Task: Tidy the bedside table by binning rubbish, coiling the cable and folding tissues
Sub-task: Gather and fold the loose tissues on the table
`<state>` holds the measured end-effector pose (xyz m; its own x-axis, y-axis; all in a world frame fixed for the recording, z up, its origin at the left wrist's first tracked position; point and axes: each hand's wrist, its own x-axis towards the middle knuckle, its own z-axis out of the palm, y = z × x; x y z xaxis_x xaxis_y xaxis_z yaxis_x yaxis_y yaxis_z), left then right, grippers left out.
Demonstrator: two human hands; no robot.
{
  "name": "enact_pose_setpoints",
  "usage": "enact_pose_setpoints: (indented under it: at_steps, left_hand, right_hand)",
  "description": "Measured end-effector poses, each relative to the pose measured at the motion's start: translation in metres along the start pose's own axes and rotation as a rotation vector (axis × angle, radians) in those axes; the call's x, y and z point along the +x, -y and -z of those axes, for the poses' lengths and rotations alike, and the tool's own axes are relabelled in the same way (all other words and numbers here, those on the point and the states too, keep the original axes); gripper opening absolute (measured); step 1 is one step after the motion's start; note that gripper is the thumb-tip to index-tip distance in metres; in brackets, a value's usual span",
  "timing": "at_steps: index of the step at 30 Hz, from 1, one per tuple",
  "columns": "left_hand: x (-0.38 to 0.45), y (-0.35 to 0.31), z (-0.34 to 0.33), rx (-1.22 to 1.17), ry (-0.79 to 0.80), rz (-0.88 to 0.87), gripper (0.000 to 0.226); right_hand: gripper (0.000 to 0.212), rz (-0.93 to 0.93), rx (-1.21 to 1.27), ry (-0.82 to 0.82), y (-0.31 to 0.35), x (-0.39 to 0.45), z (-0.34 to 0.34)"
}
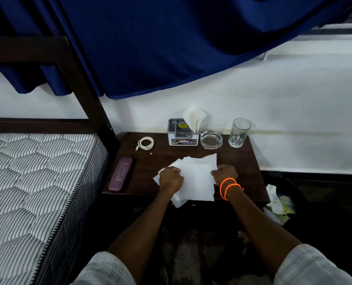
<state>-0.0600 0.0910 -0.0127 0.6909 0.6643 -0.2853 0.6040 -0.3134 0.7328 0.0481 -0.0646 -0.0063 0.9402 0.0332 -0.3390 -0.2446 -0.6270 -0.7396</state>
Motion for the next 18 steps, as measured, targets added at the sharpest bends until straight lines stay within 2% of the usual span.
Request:
enact_pose_setpoints:
  at_steps: [9,12,18]
  left_hand:
    - [-0.002,0.000,0.008,-0.019,-0.045,0.004,0.031]
    - [-0.005,-0.004,0.013,-0.035,-0.085,0.014,0.031]
    - [-0.010,-0.008,0.017,-0.093,-0.069,0.072,0.028]
  right_hand:
    - [0.013,0.145,0.074,-0.143,-0.010,0.007,0.020]
    - [0.018,0.099,0.181,-0.149,-0.008,0.010,0.025]
    - [0.022,-0.035,0.470,-0.093,-0.010,0.003,0.026]
